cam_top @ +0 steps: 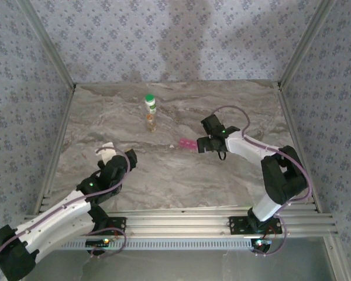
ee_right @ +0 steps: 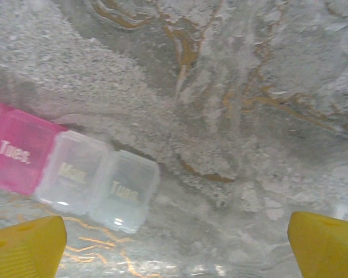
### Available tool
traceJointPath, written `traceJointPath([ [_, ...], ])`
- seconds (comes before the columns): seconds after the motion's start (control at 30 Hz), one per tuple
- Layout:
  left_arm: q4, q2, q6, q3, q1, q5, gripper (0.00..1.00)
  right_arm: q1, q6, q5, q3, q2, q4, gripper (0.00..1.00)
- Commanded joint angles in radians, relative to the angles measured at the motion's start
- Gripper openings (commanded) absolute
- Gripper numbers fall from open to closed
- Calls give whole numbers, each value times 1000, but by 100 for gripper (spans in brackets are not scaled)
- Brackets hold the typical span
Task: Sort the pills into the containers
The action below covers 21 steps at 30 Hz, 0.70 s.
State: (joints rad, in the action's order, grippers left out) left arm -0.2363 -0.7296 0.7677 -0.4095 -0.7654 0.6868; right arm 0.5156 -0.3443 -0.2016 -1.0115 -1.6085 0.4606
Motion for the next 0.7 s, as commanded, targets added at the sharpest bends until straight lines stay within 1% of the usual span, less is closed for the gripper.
traceJointPath([
  [0.0, 63, -60, -44, -36, 5, -68, 88, -19, -55, 135, 36, 28, -56, 100],
  [0.1, 75, -124, -56, -66, 5, -102, 88, -52, -59, 190, 47, 14, -98, 94],
  [0.23, 75, -181, -60, -96, 5, -110, 88, -62, -72, 201, 50, -8, -122, 90],
  [0.27, 77, -189, -64, -100, 5, -130, 88, -65, -74, 208, 49, -15, -129, 90],
  [0.4, 86, -197, -67, -100, 6, -141, 88, -94, -76, 261, 41, -56, -157, 85],
  [0.53, 88, -197, -68, -94, 5, -135, 88, -99, -78, 284, 31, -83, -172, 81],
  [0.67, 86, -197, -69, -91, 5, -129, 88, -98, -80, 321, 29, -110, -190, 75],
])
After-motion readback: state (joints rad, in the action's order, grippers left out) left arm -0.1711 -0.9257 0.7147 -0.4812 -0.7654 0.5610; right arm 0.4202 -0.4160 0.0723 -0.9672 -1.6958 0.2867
